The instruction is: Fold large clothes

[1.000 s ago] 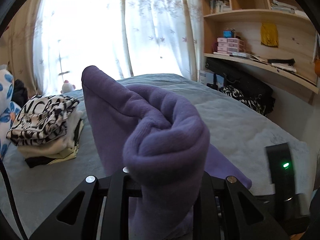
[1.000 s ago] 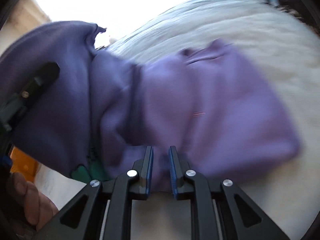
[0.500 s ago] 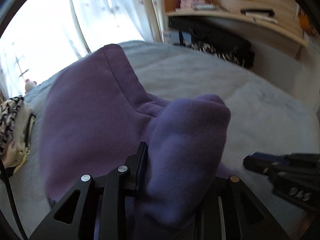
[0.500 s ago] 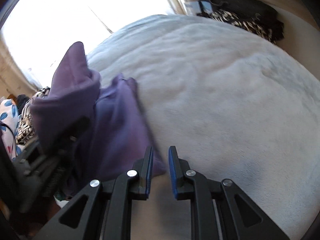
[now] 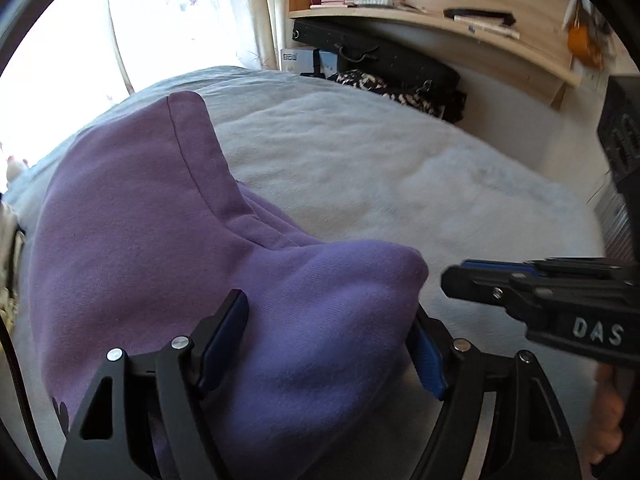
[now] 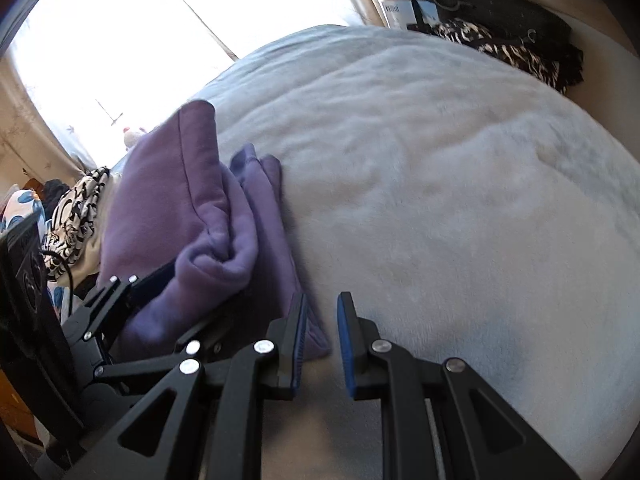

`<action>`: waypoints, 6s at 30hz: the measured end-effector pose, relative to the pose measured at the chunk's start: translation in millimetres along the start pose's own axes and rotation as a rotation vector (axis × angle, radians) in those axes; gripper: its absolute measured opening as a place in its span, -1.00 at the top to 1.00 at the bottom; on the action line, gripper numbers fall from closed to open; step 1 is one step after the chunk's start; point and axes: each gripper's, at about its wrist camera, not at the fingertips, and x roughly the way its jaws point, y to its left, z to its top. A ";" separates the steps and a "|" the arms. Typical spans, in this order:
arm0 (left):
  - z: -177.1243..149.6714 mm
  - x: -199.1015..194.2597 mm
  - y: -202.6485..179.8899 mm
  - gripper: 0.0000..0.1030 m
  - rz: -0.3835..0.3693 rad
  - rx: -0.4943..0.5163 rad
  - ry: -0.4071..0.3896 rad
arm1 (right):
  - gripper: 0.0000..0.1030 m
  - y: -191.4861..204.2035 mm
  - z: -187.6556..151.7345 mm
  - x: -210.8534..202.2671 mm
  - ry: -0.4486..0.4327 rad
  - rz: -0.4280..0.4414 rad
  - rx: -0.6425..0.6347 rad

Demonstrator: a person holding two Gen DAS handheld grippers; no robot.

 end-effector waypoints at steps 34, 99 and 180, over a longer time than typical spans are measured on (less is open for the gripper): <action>-18.2 -43.5 230.4 -0.53 -0.013 -0.469 0.190 | 0.02 67.5 72.7 70.5 0.386 0.286 -0.145; 69.7 29.6 208.2 -0.44 0.069 -0.377 0.285 | 0.76 52.1 148.2 151.6 0.190 0.101 -0.130; -24.9 9.8 173.0 -0.99 -0.161 -0.559 0.358 | -0.85 15.9 74.6 130.4 0.533 0.374 -0.083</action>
